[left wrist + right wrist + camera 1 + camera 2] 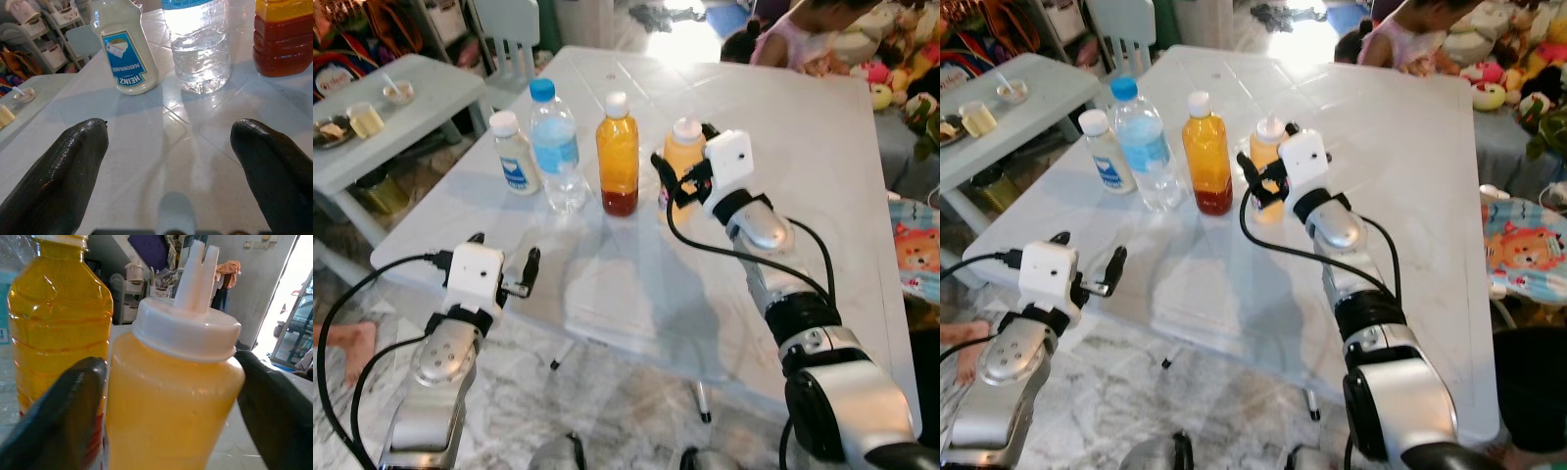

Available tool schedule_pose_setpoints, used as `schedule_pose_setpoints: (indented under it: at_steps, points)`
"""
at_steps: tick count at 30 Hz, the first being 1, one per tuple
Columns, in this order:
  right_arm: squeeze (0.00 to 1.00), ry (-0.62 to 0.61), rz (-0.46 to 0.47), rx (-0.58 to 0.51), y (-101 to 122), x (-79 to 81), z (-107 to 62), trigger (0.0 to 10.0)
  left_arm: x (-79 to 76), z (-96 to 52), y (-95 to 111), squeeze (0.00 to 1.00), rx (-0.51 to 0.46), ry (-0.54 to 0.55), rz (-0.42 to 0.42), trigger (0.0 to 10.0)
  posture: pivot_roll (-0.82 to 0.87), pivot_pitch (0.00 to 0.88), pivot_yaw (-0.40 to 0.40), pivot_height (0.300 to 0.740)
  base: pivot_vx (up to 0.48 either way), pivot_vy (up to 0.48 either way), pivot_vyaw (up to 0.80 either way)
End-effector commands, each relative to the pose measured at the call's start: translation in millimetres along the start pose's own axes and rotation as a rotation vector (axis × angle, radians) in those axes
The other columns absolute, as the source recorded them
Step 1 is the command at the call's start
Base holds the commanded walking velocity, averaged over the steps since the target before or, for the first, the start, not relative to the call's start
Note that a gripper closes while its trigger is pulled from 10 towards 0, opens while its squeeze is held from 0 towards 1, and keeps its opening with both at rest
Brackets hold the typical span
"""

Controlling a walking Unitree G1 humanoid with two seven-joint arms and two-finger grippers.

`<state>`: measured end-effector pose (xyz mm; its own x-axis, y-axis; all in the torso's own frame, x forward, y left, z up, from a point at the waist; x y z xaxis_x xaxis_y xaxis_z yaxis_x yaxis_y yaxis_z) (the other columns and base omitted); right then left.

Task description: Restocking fridge

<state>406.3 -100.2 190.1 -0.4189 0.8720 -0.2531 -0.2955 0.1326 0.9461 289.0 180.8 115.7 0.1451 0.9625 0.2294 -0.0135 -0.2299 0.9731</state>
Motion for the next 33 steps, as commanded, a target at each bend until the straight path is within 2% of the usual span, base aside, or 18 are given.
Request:
schedule_pose_setpoints:
  at_steps: [1,16,18,21,22,25,26,27,28,31,32,33]
  points:
    - [0.0,0.006,0.013,-0.019,5.6,0.1,4.5,0.0,0.3,-1.9,-1.5,0.0,0.009,0.003,0.017,10.0,0.15,0.127,0.066,0.74,0.0,0.0,0.0]
    - [0.0,0.018,0.009,-0.013,0.4,-0.4,0.4,0.0,-3.6,3.0,-1.3,0.0,0.005,-0.002,0.015,10.0,0.13,0.111,0.059,0.74,0.0,0.0,0.0]
    - [0.0,0.022,-0.002,-0.022,0.9,1.6,-4.0,0.0,3.0,6.2,-3.4,0.0,0.026,0.057,0.073,10.0,0.13,0.108,0.057,0.74,0.0,0.0,0.0]
    - [0.0,0.029,-0.003,-0.029,1.1,4.2,-7.2,0.0,6.1,7.5,-5.9,0.0,0.043,0.08,0.071,10.0,0.12,0.107,0.054,0.74,0.0,0.0,0.0]
    - [0.0,0.034,0.003,-0.03,0.5,6.2,-9.4,0.4,7.4,8.0,-7.1,0.0,0.048,0.089,0.067,10.0,0.11,0.104,0.049,0.74,0.0,0.0,0.0]
    - [0.0,0.056,0.032,-0.035,-0.3,14.0,-16.3,0.0,8.5,9.4,-7.2,0.0,0.054,0.113,0.033,10.0,0.09,0.101,0.054,0.74,0.0,0.0,0.0]
    - [0.0,0.063,0.038,-0.037,-0.2,16.8,-18.2,1.0,8.3,9.8,-6.9,0.0,0.054,0.119,0.02,10.0,0.09,0.1,0.053,0.74,0.0,0.0,0.0]
    - [0.0,0.063,0.038,-0.037,-0.2,16.8,-18.2,1.0,8.3,9.8,-6.9,0.0,0.054,0.119,0.02,10.0,0.09,0.1,0.053,0.74,0.0,0.0,0.0]
    - [0.0,0.074,0.054,-0.033,-1.6,26.1,-24.6,10.0,1.0,11.7,-6.8,0.0,0.052,0.1,0.004,10.0,0.07,0.094,0.051,0.74,0.0,0.0,0.0]
    - [0.0,0.082,0.131,-0.033,-0.8,38.1,-32.4,10.0,-7.7,15.0,-7.8,0.0,0.051,0.071,0.009,10.0,0.05,0.084,0.054,0.74,0.0,0.0,0.0]
    - [0.0,0.056,0.188,-0.022,-2.6,39.9,-35.5,10.0,-8.8,16.7,-8.5,0.0,0.052,0.069,0.009,10.0,0.04,0.079,0.053,0.74,0.0,0.0,0.0]
    - [0.0,0.056,0.188,-0.022,-2.6,39.9,-35.5,10.0,-8.8,16.7,-8.5,0.0,0.052,0.069,0.009,10.0,0.04,0.079,0.053,0.74,0.0,0.0,0.0]
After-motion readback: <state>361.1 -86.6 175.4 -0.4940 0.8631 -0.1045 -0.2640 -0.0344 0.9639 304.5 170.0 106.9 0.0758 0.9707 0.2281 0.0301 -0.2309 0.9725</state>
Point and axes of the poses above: a point about 5 cm out from each wrist's last joint towards the gripper, its own z axis pointing out of the wrist towards the gripper, its own y axis along the axis of the wrist's last joint, x = y × z, the point moved 3 cm from there along z, pointing out of the wrist towards the gripper
